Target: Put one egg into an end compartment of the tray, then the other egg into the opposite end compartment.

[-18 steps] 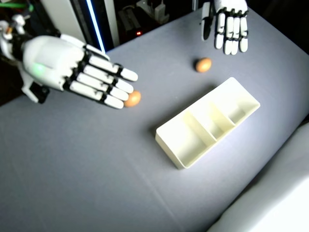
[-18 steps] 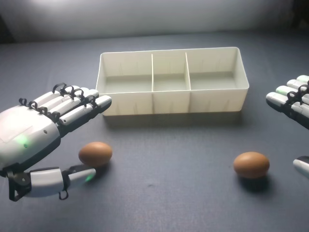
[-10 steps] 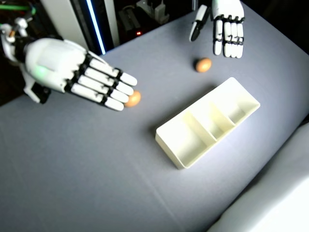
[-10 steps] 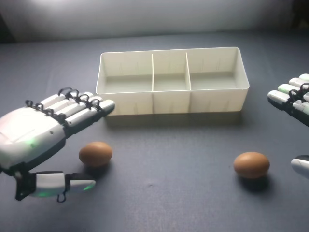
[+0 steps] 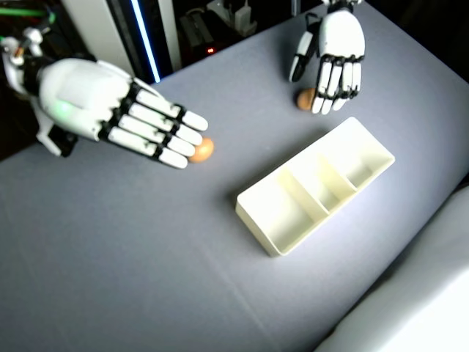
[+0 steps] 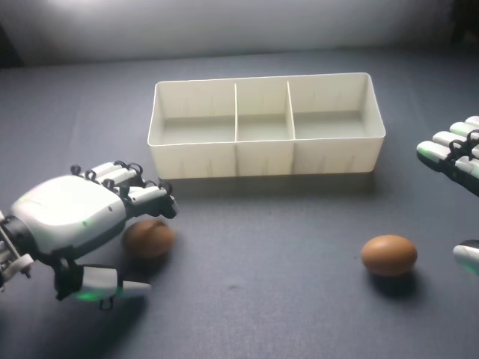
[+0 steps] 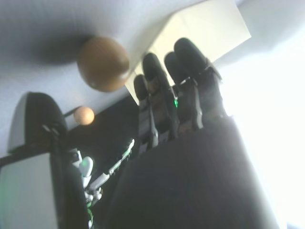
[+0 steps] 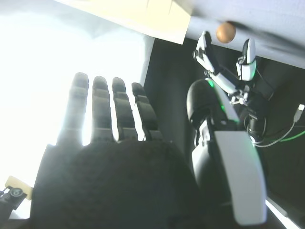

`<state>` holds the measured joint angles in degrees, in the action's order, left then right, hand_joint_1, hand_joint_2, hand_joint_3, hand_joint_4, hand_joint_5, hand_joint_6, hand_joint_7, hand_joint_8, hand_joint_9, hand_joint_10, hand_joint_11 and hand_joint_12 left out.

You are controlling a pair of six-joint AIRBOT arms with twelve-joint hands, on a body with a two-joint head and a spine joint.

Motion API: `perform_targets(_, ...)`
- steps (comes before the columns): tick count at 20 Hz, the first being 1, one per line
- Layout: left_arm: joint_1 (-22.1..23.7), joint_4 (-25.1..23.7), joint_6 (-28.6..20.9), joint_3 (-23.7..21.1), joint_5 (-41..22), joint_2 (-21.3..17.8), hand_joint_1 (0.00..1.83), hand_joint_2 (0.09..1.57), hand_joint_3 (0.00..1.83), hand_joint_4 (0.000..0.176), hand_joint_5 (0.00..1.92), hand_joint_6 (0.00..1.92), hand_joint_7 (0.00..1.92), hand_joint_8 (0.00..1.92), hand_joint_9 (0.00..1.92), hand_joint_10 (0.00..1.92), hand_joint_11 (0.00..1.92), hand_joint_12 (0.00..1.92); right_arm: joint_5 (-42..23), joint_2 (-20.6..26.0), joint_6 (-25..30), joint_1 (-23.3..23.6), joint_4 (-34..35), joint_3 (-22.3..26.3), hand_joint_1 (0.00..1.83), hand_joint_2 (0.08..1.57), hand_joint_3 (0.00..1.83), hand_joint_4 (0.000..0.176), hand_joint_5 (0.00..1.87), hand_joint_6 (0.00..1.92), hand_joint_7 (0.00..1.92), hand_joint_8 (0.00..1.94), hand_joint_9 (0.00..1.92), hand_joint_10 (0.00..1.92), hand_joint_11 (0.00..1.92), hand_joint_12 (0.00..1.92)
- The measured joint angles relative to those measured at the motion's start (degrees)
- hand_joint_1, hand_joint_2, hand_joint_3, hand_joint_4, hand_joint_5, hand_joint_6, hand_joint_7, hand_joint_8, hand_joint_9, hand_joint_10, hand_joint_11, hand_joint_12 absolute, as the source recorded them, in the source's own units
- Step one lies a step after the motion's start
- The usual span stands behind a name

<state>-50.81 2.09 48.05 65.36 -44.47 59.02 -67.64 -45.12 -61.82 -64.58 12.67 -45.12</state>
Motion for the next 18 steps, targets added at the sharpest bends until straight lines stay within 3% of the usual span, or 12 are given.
perform_targets(2, 0.1, -0.5, -0.1, 0.4, 1.0, 0.4, 0.87, 1.05, 0.00, 0.000, 0.21, 0.69, 0.29, 1.04, 0.03, 1.47, 0.00, 1.87, 0.0, 0.0, 0.0, 0.0, 0.2, 0.0, 0.34, 1.37, 0.02, 0.000, 0.00, 0.00, 0.00, 0.00, 0.00, 0.00, 0.00, 0.00)
perform_targets(3, 0.4, -0.2, -0.3, 0.9, 1.4, 0.9, 0.92, 1.06, 0.00, 0.000, 0.30, 0.65, 0.36, 1.28, 0.16, 1.67, 0.00, 1.91, -0.1, 0.0, 0.0, 0.0, 0.3, 0.0, 0.33, 1.38, 0.02, 0.000, 0.00, 0.00, 0.00, 0.00, 0.00, 0.00, 0.00, 0.00)
perform_targets(4, 0.7, -0.1, -0.3, 1.1, 1.5, 1.0, 1.24, 1.12, 0.05, 0.000, 0.52, 0.69, 0.75, 1.26, 0.57, 1.72, 0.48, 1.92, -0.2, 0.0, 0.0, 0.0, 0.2, 0.0, 0.33, 1.38, 0.02, 0.000, 0.00, 0.00, 0.00, 0.00, 0.00, 0.00, 0.00, 0.00)
perform_targets(5, 1.0, 0.2, -0.7, 1.4, 1.2, 1.2, 1.14, 1.16, 0.03, 0.000, 0.77, 1.10, 0.87, 1.70, 0.97, 1.88, 1.04, 1.92, -0.2, 0.0, 0.0, 0.0, 0.2, 0.0, 0.33, 1.38, 0.02, 0.000, 0.00, 0.00, 0.00, 0.00, 0.00, 0.00, 0.00, 0.00)
perform_targets(6, 1.4, 0.3, -0.9, 1.9, 0.9, 1.6, 1.13, 1.17, 0.02, 0.000, 0.84, 1.17, 1.22, 1.88, 1.38, 1.91, 1.49, 1.92, -0.2, 0.0, 0.0, 0.0, 0.2, 0.0, 0.33, 1.38, 0.02, 0.000, 0.00, 0.00, 0.00, 0.00, 0.00, 0.00, 0.00, 0.00)
perform_targets(7, 1.4, 0.4, -0.9, 1.9, 0.4, 1.6, 1.13, 1.17, 0.01, 0.000, 0.86, 1.17, 1.36, 1.91, 1.55, 1.92, 1.67, 1.92, -0.2, 0.0, 0.0, 0.0, 0.3, 0.0, 0.35, 1.37, 0.02, 0.000, 0.00, 0.00, 0.00, 0.00, 0.00, 0.00, 0.00, 0.00)
perform_targets(12, 1.2, -2.0, 0.1, -1.5, -1.4, -0.8, 1.11, 1.20, 0.01, 0.000, 0.81, 1.27, 1.18, 1.92, 1.40, 1.92, 1.53, 1.92, -0.4, -0.1, 0.0, -0.4, 0.6, 0.0, 0.36, 1.37, 0.01, 0.000, 0.00, 0.00, 0.00, 0.00, 0.00, 0.00, 0.00, 0.00)
perform_targets(14, 1.2, -1.9, 1.4, -3.4, -5.7, -3.1, 1.12, 1.20, 0.00, 0.000, 0.83, 1.24, 1.13, 1.92, 1.36, 1.92, 1.48, 1.92, -0.6, -0.1, 0.0, -0.4, 0.5, 0.0, 0.36, 1.37, 0.01, 0.000, 0.00, 0.00, 0.00, 0.00, 0.00, 0.00, 0.00, 0.00)
perform_targets(18, 4.0, -3.5, 2.1, -4.1, -9.7, -5.8, 1.14, 1.17, 0.00, 0.000, 0.87, 1.17, 1.21, 1.92, 1.44, 1.92, 1.52, 1.92, -0.7, -0.1, 0.1, -0.4, 0.5, 0.0, 0.40, 1.36, 0.01, 0.000, 0.00, 0.00, 0.00, 0.00, 0.00, 0.00, 0.00, 0.00)
